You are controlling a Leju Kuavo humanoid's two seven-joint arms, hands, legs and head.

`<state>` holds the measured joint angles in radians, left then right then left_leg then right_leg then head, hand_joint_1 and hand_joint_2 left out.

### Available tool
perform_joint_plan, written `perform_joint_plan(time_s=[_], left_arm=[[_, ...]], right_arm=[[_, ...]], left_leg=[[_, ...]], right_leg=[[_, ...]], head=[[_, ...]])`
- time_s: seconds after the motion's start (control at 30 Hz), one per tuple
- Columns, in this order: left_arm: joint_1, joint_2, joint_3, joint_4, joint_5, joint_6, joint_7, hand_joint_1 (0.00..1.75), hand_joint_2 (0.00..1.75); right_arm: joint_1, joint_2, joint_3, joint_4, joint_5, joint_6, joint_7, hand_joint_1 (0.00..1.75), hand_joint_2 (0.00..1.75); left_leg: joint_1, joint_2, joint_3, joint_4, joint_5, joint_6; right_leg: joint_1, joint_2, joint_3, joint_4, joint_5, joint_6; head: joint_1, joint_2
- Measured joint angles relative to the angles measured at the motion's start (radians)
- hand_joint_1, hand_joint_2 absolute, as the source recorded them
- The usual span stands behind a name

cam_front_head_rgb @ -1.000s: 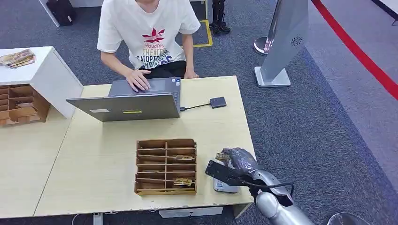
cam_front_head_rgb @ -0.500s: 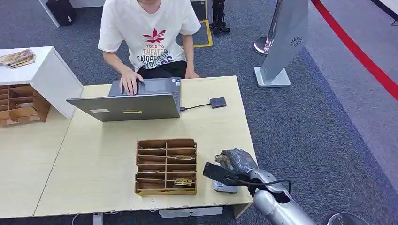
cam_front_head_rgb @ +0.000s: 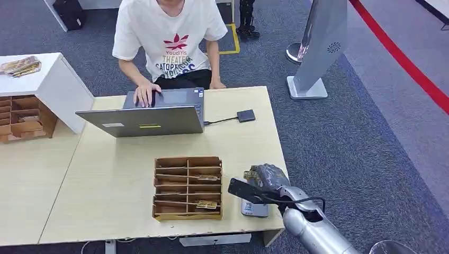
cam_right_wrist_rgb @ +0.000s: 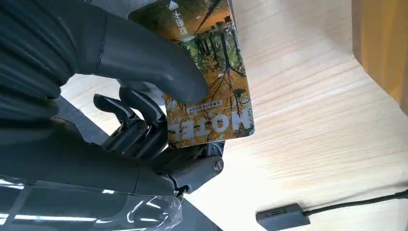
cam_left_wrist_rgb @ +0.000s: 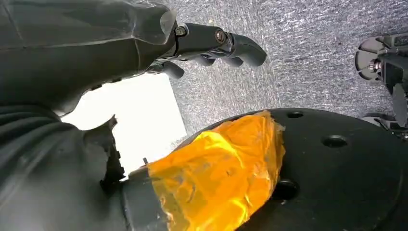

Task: Pass the card to the sensor for recognition and then transmit it.

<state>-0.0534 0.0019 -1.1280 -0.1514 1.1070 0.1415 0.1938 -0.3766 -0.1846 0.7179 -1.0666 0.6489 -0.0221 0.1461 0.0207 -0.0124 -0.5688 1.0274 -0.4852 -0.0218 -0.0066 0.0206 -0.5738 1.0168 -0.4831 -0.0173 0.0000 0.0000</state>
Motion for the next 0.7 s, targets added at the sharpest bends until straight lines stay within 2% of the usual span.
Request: perform_joint_plan(time_s=[0.7], left_arm=[[0.0, 0.0, 0.0, 0.0, 0.006, -0.001, 0.007, 0.0, 0.0]], right_arm=[[-0.026, 0.02, 0.0, 0.069, 0.029, -0.007, 0.005, 1.75, 1.75]], left_leg=[[0.0, 0.0, 0.005, 0.002, 0.001, 0.002]], right_leg=[[0.0, 0.0, 0.007, 0.0, 0.003, 0.004]], head=[[0.0, 0.0]])
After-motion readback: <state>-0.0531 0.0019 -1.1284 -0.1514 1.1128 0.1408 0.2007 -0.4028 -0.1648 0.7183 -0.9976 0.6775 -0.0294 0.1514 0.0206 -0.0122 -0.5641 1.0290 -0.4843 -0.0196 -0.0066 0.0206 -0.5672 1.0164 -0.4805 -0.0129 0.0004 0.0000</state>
